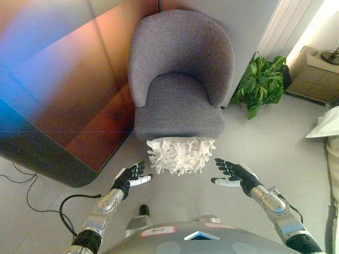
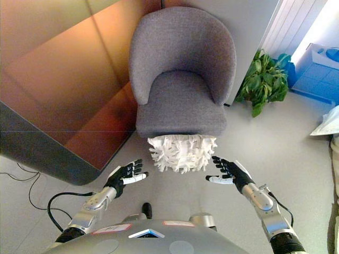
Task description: Pick up the pillow and put it on the sofa.
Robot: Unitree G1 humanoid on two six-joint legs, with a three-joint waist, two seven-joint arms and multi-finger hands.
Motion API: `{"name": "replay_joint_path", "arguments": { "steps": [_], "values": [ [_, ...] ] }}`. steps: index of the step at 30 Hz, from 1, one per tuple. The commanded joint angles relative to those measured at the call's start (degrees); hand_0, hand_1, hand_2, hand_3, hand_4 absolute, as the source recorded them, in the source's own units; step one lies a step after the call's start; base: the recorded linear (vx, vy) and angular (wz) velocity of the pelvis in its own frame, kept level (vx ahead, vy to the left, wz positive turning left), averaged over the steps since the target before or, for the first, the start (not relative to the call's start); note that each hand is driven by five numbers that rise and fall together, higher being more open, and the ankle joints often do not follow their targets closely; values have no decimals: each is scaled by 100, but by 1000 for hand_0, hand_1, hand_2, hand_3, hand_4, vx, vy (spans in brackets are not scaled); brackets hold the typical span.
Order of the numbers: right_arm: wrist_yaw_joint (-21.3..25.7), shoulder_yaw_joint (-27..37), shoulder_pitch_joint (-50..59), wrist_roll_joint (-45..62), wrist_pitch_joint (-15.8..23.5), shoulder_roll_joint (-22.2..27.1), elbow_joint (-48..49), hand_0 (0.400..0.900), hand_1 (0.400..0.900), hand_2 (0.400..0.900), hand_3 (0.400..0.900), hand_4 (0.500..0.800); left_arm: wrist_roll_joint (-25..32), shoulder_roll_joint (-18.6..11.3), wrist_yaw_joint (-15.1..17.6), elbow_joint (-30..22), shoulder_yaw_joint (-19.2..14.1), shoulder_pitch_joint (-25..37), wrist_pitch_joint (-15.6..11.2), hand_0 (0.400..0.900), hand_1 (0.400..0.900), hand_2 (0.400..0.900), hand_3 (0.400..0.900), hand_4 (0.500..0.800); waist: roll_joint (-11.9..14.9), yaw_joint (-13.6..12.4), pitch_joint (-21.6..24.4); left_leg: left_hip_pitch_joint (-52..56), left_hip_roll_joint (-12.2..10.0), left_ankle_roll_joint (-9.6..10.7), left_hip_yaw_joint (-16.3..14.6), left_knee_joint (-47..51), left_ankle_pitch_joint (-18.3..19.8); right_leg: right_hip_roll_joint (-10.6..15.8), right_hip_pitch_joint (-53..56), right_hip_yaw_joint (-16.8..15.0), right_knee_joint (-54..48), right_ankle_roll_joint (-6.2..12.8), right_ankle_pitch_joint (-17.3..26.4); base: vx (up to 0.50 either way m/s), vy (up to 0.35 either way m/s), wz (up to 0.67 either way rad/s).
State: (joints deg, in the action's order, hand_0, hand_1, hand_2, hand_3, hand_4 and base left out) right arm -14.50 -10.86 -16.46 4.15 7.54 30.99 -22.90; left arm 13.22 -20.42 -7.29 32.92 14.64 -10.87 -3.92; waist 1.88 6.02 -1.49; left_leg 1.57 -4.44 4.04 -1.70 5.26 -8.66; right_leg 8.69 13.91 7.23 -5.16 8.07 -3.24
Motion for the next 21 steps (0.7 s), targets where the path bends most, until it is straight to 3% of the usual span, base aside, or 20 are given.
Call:
{"name": "replay_joint_path", "arguments": {
  "steps": [1, 21],
  "values": [
    [0, 388, 324, 376, 305, -134, 325, 900, 900, 900, 900, 800, -44, -263, 65, -428, -211, 667, -524, 900, 900, 900, 900, 800, 137, -166, -14, 485, 140, -161, -87, -151, 865, -295, -528, 121, 24, -120, 420, 0, 0, 0],
    [-104, 502, 234, 571, 348, -164, 461, 900, 900, 900, 900, 800, -77, -323, 4, -588, -172, 676, -572, 900, 900, 900, 900, 800, 128, -110, -91, 545, 106, -144, -79, -178, 938, -344, -477, 72, 50, -157, 327, 3, -2, 0]
  ]
}}
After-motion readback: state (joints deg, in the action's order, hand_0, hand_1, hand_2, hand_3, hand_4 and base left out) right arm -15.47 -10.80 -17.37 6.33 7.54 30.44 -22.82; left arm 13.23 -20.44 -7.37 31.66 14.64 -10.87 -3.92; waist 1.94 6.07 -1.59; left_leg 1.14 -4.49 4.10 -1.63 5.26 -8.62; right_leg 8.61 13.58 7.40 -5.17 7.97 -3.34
